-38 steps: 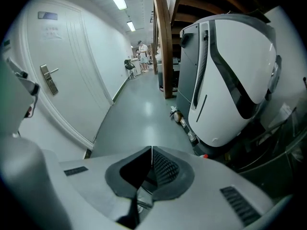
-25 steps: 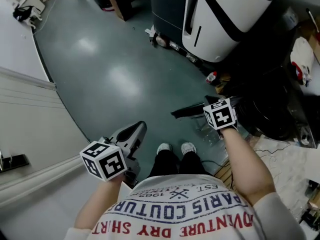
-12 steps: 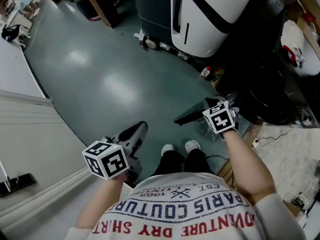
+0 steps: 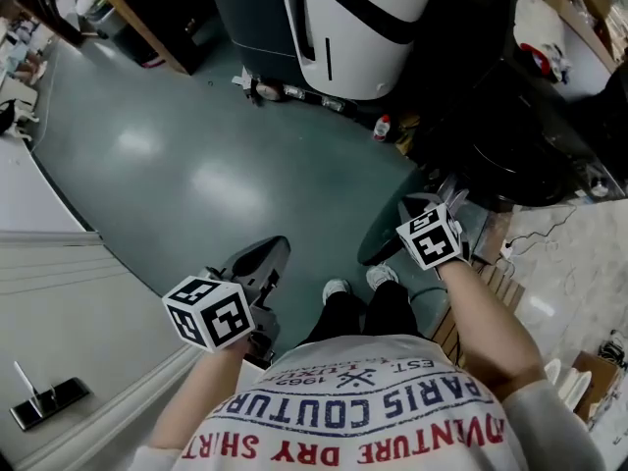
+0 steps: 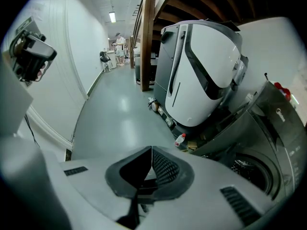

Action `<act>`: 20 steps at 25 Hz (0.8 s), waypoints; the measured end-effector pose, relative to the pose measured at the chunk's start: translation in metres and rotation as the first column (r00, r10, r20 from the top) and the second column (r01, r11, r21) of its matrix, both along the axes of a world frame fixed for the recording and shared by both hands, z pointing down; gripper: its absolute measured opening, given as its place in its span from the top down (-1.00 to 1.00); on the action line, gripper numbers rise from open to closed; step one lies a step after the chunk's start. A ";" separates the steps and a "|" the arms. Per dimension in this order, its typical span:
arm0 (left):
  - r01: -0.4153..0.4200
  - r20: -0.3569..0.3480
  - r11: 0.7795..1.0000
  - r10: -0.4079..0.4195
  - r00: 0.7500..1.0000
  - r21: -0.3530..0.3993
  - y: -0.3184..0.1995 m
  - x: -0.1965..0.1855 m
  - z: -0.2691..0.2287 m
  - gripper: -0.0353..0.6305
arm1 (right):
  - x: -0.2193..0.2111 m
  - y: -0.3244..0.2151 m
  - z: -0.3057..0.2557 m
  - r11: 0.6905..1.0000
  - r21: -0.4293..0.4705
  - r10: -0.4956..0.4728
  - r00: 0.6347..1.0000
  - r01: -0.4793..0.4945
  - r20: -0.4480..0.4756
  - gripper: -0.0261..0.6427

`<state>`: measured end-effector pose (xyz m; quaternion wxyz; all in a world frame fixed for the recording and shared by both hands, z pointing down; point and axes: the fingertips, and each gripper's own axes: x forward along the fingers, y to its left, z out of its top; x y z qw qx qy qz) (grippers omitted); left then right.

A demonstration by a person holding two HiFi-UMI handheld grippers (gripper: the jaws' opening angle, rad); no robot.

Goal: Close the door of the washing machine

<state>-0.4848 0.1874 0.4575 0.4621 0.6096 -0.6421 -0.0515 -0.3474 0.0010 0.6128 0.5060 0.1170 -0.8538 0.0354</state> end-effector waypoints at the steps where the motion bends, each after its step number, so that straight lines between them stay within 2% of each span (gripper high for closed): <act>1: -0.016 0.003 1.000 0.016 1.000 0.001 -0.003 0.003 0.000 0.82 | 0.006 -0.001 0.000 1.000 -0.001 0.015 1.000 -0.015 0.006 0.85; 13: -0.158 -0.011 0.987 0.158 0.987 0.001 -0.036 0.048 0.004 0.82 | 0.078 -0.013 -0.004 0.986 -0.018 0.169 0.985 -0.169 0.043 0.85; 20: -0.206 0.006 0.979 0.206 0.979 0.005 -0.057 0.074 0.000 0.82 | 0.121 -0.018 -0.003 0.971 -0.037 0.239 0.970 -0.237 0.053 0.85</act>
